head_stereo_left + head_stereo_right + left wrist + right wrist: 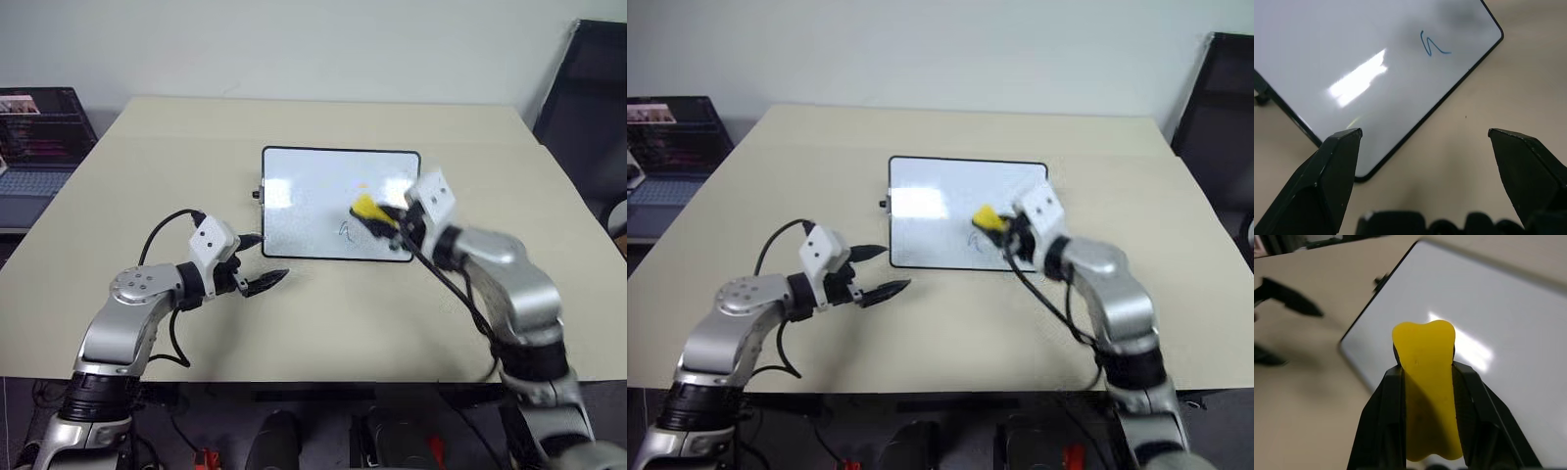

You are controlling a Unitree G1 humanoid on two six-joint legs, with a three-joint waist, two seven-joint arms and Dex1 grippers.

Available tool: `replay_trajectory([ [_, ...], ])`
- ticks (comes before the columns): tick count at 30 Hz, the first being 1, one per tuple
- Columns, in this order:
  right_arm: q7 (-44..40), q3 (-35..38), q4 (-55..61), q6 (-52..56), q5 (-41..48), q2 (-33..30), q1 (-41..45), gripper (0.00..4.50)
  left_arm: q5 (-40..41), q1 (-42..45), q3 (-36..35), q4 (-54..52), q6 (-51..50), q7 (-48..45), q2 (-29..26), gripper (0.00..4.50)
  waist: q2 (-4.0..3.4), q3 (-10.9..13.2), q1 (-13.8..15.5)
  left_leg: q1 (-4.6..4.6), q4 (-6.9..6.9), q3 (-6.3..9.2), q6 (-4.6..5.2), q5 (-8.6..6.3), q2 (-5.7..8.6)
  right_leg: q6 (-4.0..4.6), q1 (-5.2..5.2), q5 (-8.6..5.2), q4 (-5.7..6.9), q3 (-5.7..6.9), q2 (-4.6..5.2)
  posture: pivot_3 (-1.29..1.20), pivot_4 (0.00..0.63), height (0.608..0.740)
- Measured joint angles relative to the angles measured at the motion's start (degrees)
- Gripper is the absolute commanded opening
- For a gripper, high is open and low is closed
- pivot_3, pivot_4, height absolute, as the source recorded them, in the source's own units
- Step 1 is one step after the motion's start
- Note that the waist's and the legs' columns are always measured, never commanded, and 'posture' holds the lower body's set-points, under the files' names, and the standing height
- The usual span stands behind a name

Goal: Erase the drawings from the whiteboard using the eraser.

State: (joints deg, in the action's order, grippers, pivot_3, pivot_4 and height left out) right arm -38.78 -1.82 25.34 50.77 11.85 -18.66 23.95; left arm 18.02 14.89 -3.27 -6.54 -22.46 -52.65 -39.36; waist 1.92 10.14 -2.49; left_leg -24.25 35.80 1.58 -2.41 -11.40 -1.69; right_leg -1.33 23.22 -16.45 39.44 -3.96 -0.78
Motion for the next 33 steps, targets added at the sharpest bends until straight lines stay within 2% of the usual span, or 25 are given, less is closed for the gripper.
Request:
replay_trajectory([
  [6, 0.97, 0.38, 7.78, 4.75, 4.1, -3.92, -8.45, 0.95, -0.38, -0.59, 0.48, 0.11, 2.46, -2.61, -0.86, 4.5, -0.03, 0.02, -0.27, 0.13, 0.07, -0.16, 0.01, 0.01, -0.04, -0.06, -0.04, 0.02, -0.06, 0.01, -0.02, 0.0, 0.15, 0.74],
  [13, 2.43, -0.04, 8.19, 4.81, 6.2, -5.16, -9.37, 0.95, -0.61, 0.73, 0.92, 1.62, 3.26, -3.91, -0.94, 4.5, -0.02, 0.02, -0.39, 0.11, 0.02, -0.21, 0.01, 0.01, -0.02, -0.07, -0.03, 0.01, -0.11, 0.0, -0.11, 0.0, 0.15, 0.74],
  [16, 3.63, -0.12, 7.9, 4.75, 7.58, -3.05, -8.99, 0.95, -0.42, 0.74, 1.18, 1.6, 3.27, -4.25, -0.82, 4.5, -0.02, 0.02, -0.4, 0.04, 0.0, -0.17, 0.01, 0.01, -0.04, -0.07, -0.02, 0.01, -0.2, 0.01, -0.11, 0.0, 0.15, 0.74],
  [20, 7.85, -2.84, 3.22, 0.76, 4.88, -0.73, -3.87, 0.95, -0.12, 0.64, 1.35, 1.22, 3.27, -4.21, -0.3, 4.5, -0.02, 0.02, -0.57, 0.03, 0.04, -0.19, 0.01, 0.01, -0.03, -0.14, -0.02, 0.05, -0.22, 0.01, -0.11, 0.0, 0.15, 0.74],
  [27, 11.51, -14.0, -9.95, -13.27, -8.5, -3.64, 4.92, 0.95, -0.13, 0.48, 1.39, 0.28, 3.25, -4.05, 0.04, 4.5, -0.02, 0.02, -0.55, -0.07, 0.02, -0.2, 0.02, 0.01, -0.01, -0.14, 0.02, 0.07, -0.34, 0.03, -0.11, 0.0, 0.15, 0.74],
  [33, 13.67, -16.97, -23.27, -21.57, -15.5, -0.93, 14.75, 0.95, -0.37, 0.34, 1.78, 0.27, 4.1, -4.25, 0.13, 4.5, -0.02, 0.02, -0.62, -0.08, 0.02, -0.18, 0.02, 0.01, -0.02, -0.02, 0.03, 0.14, -0.33, 0.04, -0.11, 0.0, 0.15, 0.74],
])
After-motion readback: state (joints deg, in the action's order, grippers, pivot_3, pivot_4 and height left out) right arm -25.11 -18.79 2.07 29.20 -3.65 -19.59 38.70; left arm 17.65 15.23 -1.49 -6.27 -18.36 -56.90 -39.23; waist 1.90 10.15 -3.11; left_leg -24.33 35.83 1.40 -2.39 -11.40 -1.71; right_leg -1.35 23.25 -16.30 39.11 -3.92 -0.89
